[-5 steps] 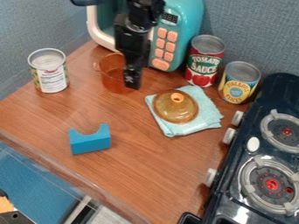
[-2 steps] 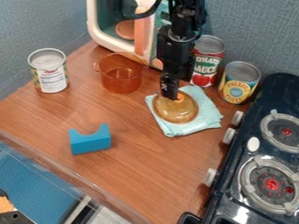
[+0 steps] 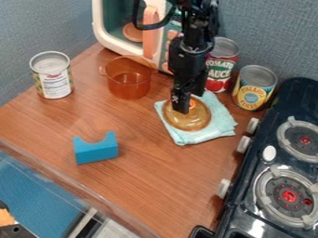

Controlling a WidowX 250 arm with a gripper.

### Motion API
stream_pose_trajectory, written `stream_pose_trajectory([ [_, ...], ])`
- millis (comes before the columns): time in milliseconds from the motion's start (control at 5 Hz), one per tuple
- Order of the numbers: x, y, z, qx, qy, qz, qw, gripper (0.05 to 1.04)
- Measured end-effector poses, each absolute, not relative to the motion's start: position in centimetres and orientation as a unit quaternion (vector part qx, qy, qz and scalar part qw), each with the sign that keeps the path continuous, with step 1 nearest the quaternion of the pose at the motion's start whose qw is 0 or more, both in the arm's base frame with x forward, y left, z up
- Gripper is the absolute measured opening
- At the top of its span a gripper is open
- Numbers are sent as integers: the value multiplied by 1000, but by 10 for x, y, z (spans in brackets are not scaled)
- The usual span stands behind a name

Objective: Moved the object to the lower right side of the table

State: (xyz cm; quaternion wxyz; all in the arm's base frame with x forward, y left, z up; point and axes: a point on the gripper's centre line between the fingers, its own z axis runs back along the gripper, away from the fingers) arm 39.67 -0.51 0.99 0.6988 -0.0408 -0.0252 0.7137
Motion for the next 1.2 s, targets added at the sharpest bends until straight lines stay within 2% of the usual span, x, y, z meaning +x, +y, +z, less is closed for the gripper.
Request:
stream_pose_trajectory([
  [200, 399, -4, 10, -42, -32, 719, 693, 749],
  [400, 400, -2, 9, -45, -42, 724, 687, 441],
  [600, 401, -3, 9, -44, -45, 722, 689, 371],
  [1200, 400, -4, 10, -43, -43, 727, 683, 371],
])
